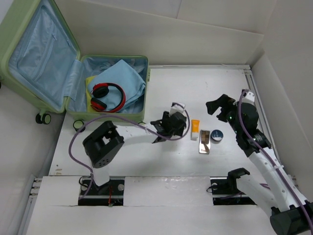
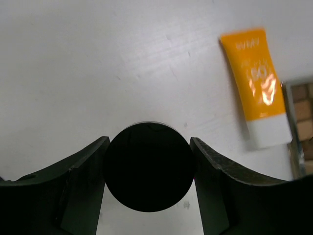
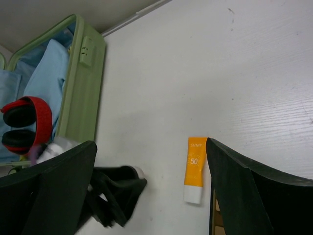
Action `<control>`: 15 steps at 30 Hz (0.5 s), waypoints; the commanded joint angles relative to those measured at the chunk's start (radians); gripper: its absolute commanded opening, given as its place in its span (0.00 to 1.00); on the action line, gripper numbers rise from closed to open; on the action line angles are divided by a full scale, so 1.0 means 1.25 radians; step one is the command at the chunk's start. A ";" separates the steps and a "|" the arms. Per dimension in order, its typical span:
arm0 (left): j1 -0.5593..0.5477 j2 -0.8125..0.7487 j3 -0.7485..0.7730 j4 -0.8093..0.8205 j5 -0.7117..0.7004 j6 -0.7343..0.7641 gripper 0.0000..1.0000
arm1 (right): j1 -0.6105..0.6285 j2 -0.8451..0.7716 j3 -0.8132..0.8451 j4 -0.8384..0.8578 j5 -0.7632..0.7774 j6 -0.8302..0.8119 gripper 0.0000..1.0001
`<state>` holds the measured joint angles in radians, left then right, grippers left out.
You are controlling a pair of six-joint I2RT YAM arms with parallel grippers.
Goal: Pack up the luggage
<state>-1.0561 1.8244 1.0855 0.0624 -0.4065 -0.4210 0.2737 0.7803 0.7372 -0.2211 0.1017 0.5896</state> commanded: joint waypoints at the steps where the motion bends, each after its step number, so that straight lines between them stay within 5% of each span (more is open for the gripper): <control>1: 0.090 -0.123 0.065 0.009 0.002 -0.023 0.40 | -0.008 -0.009 -0.007 0.039 -0.018 -0.015 1.00; 7: 0.284 -0.165 0.211 -0.006 0.007 -0.031 0.44 | -0.008 -0.009 -0.022 0.055 -0.035 -0.015 1.00; 11: 0.457 -0.070 0.352 -0.028 0.033 -0.072 0.44 | -0.008 -0.009 -0.029 0.064 -0.049 -0.015 1.00; 15: 0.529 0.004 0.441 -0.046 0.030 -0.073 0.45 | -0.008 -0.009 -0.045 0.073 -0.057 -0.015 1.00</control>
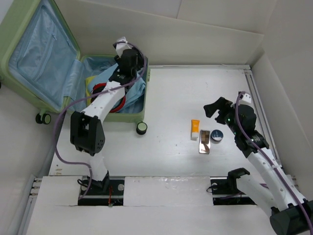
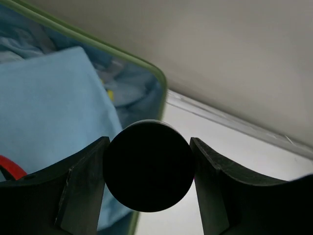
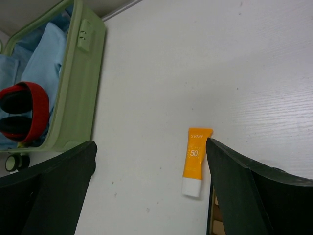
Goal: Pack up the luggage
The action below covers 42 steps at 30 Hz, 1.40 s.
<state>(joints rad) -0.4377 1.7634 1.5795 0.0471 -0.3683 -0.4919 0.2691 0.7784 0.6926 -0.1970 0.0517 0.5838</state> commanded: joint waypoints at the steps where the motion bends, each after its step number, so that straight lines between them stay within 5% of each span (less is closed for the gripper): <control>1: 0.059 0.095 0.102 -0.063 -0.019 -0.016 0.48 | -0.004 -0.008 -0.009 0.053 -0.017 -0.011 1.00; 6: 0.102 0.174 0.216 -0.158 -0.069 -0.014 0.82 | -0.004 -0.016 -0.009 0.053 -0.017 -0.011 1.00; 11: 0.077 0.071 0.062 -0.082 -0.040 -0.022 0.92 | -0.004 -0.025 -0.017 0.053 -0.010 -0.011 1.00; 16: -0.150 -0.001 -0.080 0.011 -0.062 0.031 0.91 | -0.004 -0.042 -0.024 0.053 0.050 -0.002 1.00; 20: -0.327 0.021 -0.149 0.031 -0.033 0.066 0.91 | -0.012 -0.090 -0.041 0.045 0.125 0.013 0.84; 22: -0.371 0.060 -0.157 0.021 0.005 0.054 0.91 | -0.012 -0.111 -0.041 0.035 0.145 0.022 0.65; 24: -0.381 0.081 -0.165 0.011 0.032 0.054 0.91 | -0.012 -0.121 -0.041 0.028 0.161 0.030 0.53; 27: -0.403 0.099 -0.188 0.037 0.115 0.054 0.91 | -0.012 -0.128 -0.048 0.028 0.168 0.030 0.53; 32: -0.506 0.170 -0.148 -0.001 0.080 0.088 0.91 | -0.019 -0.111 -0.048 0.028 0.176 0.030 0.53; 42: -0.506 0.223 -0.141 0.021 0.102 0.088 0.76 | -0.019 -0.104 -0.048 0.028 0.161 0.030 0.53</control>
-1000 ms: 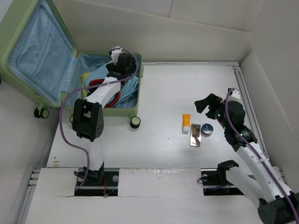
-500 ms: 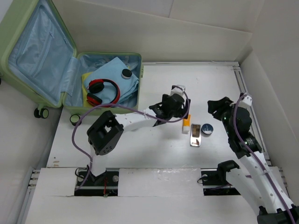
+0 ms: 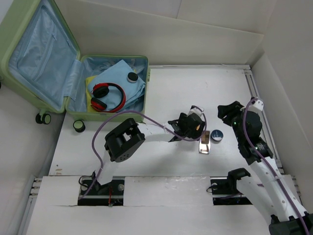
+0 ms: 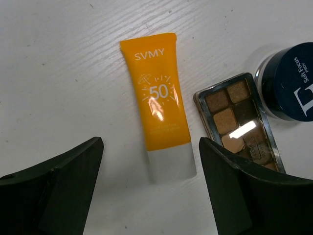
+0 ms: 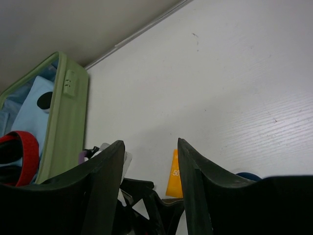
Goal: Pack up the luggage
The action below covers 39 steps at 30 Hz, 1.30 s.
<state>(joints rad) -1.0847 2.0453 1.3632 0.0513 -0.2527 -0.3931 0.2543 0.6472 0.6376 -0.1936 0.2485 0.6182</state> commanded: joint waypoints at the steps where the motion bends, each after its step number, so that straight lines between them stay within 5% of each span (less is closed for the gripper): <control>1: 0.011 0.007 0.032 0.025 0.010 0.002 0.76 | -0.007 0.001 -0.005 0.025 0.004 0.002 0.53; 4: 0.011 0.028 0.049 0.025 0.017 0.002 0.73 | -0.007 0.001 -0.005 0.025 -0.004 0.002 0.53; 5: 0.011 0.040 0.049 0.025 0.017 0.002 0.62 | -0.007 0.009 -0.005 0.025 -0.011 0.002 0.53; 11: 0.011 0.073 0.076 0.018 0.007 0.002 0.42 | -0.007 0.009 -0.005 0.025 -0.020 0.002 0.53; 15: 0.011 0.056 0.068 0.018 -0.023 0.002 0.20 | -0.007 0.009 -0.005 0.025 -0.020 0.002 0.61; 21: 0.077 -0.055 0.030 0.028 -0.089 -0.044 0.12 | -0.007 0.009 -0.005 0.025 -0.020 0.002 0.66; 28: 0.302 -0.199 -0.001 0.040 -0.102 -0.060 0.12 | -0.007 0.009 -0.005 0.025 -0.020 0.002 0.66; 33: 0.516 -0.265 -0.030 0.048 -0.183 -0.112 0.21 | -0.007 0.009 -0.005 0.025 -0.036 -0.005 0.66; 36: 0.607 -0.265 -0.038 0.049 -0.112 -0.170 0.66 | -0.007 0.009 -0.005 0.025 -0.043 -0.005 0.66; 38: 0.599 -0.265 -0.046 0.056 -0.098 -0.170 0.89 | -0.007 0.009 -0.005 0.025 -0.043 -0.005 0.67; 39: 0.583 -0.265 -0.046 0.066 -0.106 -0.156 0.91 | -0.007 0.009 0.003 0.025 -0.051 -0.005 0.67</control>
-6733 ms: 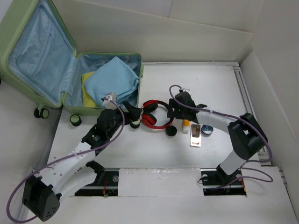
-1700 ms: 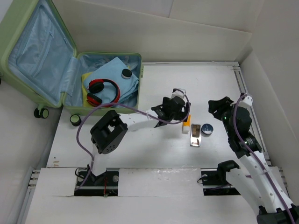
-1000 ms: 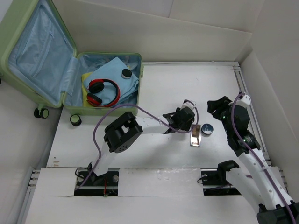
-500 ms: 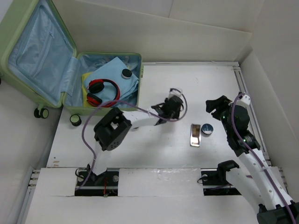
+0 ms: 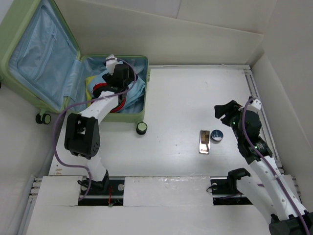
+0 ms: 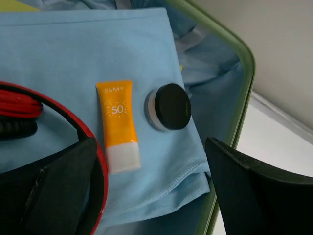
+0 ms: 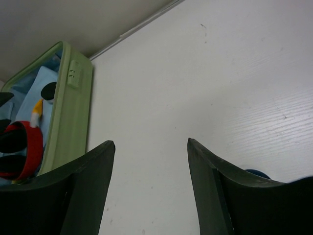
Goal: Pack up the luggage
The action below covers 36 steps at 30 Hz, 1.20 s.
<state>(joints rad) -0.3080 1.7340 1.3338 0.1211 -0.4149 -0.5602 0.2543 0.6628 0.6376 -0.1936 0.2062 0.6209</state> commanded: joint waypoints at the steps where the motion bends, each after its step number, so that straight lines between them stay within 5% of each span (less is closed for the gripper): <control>1: -0.076 -0.016 -0.023 0.017 0.003 -0.012 0.91 | -0.007 -0.004 0.003 0.025 -0.018 -0.007 0.67; 7: -0.285 -0.032 -0.072 0.053 0.002 0.054 0.88 | -0.007 -0.004 0.003 0.025 -0.003 -0.007 0.67; 18: -0.665 0.120 -0.076 -0.013 0.022 0.062 0.88 | -0.014 -0.047 0.025 -0.014 0.062 0.000 0.70; 25: -0.778 0.202 0.008 -0.040 0.025 0.069 0.88 | -0.014 -0.054 0.042 -0.022 0.062 0.000 0.73; 36: -0.803 0.285 0.095 -0.061 0.042 0.069 0.88 | -0.022 -0.047 0.042 -0.014 0.040 -0.007 0.75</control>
<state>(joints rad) -1.3136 2.0674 1.3884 0.0582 -0.3477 -0.4835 0.2337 0.6044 0.6468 -0.2329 0.2619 0.6212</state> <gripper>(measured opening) 0.883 0.749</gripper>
